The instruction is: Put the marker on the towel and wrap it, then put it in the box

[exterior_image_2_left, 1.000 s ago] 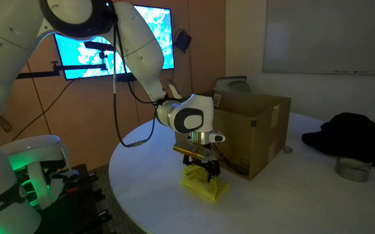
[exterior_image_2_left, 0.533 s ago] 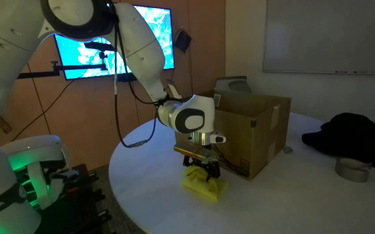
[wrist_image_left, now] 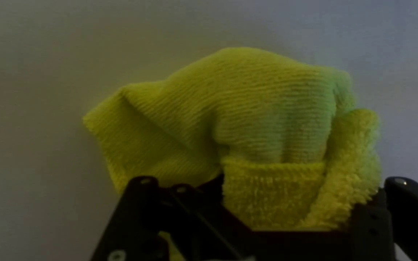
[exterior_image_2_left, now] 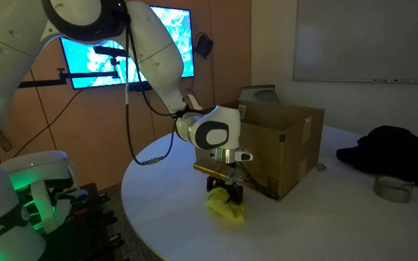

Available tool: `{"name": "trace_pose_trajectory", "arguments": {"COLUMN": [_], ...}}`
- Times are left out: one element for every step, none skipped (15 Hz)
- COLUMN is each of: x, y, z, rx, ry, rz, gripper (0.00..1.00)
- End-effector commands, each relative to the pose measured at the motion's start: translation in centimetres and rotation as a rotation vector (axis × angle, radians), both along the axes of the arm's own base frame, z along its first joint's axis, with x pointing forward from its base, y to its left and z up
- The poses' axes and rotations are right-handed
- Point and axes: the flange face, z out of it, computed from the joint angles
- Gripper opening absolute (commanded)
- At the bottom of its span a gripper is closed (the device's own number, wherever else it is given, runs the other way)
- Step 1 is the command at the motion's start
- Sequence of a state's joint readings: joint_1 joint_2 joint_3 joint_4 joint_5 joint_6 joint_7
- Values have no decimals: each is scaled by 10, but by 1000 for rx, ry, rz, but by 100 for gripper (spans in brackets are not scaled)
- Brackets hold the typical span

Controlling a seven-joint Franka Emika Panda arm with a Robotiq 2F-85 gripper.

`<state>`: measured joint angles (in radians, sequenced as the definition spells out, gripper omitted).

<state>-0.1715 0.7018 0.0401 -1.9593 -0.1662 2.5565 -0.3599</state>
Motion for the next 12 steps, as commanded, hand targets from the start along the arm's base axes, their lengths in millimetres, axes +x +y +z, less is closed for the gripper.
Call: {"name": "trace_pose_trajectory", "arguments": {"x": [-18,-22,-28,-34,-39,-42,-44,-45,-46,-45,-43,-40], "y": [-6,-9,-12,-15,-18,-20,-21,-22,-21,-20,-17,-15], "z": [23,31,43,57,76,89,109,131,152,174,198,222], "rx": [-25,-34,-45,-57,-67,-77,-91,-99,-108,-121,-132,-141], "ry": [12,10,7,6,4,10,1,-1,-7,-19,-48,-71], "rz": [-29,-38,-38,-40,-47,-48,-59,-61,-61,-73,-89,-98], "gripper": [9,9,11,12,12,12,12,12,12,12,12,12]}}
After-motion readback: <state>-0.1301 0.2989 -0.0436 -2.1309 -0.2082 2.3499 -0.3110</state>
